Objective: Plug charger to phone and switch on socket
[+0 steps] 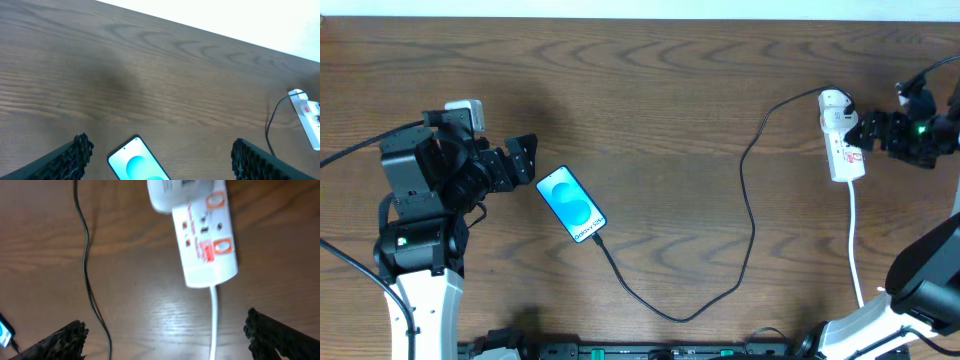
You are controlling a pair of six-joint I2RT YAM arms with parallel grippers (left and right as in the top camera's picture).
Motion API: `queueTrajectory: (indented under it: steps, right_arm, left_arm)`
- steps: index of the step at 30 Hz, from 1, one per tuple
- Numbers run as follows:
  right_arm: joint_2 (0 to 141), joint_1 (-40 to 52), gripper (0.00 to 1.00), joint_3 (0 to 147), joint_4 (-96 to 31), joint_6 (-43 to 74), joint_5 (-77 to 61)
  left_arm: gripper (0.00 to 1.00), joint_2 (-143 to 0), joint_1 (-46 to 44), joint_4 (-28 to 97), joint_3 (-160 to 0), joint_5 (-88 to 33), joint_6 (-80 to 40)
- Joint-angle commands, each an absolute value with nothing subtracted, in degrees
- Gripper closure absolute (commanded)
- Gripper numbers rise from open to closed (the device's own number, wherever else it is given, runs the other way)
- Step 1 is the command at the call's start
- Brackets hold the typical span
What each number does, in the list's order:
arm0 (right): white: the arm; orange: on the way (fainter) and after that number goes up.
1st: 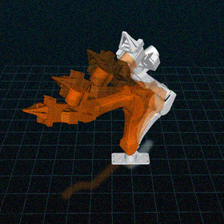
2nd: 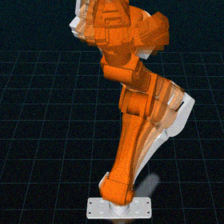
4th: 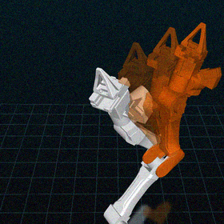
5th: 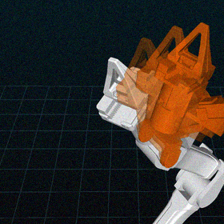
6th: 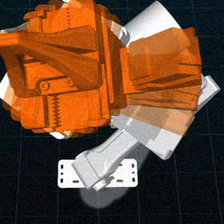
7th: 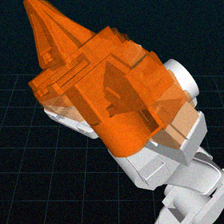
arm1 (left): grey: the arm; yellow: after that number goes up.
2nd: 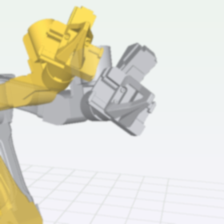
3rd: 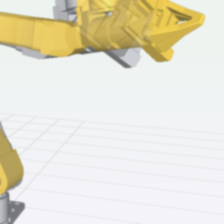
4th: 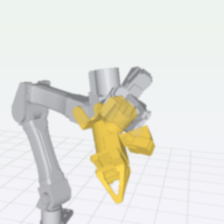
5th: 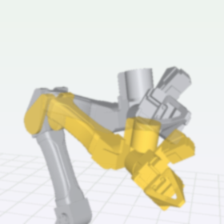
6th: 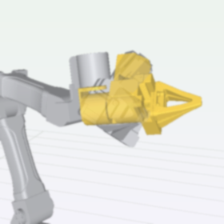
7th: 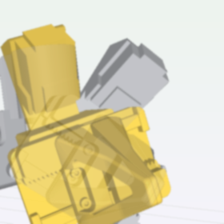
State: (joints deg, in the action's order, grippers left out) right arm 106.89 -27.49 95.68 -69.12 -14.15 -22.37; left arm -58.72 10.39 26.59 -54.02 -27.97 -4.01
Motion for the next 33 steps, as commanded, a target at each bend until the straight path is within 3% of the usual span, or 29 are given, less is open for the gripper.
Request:
queueTrajectory:
  steps: [1, 15, 33]
  right_arm:
    - [107.7, -28.1, 0.01, 101.1, -69.0, -15.3, -24.6]
    - [109.1, -28.2, 0.01, 107.2, -67.7, -17.9, -24.9]
    - [123.7, -28.0, 0.01, 107.2, -66.2, -23.5, -29.7]
  left_arm:
    - [0.09, -58.8, 10.5, 26.6, -53.9, -28.2, -3.0]
    - [0.09, -58.8, 10.5, 26.6, -53.9, -28.2, -3.0]
    - [0.09, -58.8, 10.5, 26.6, -53.9, -28.2, -3.0]
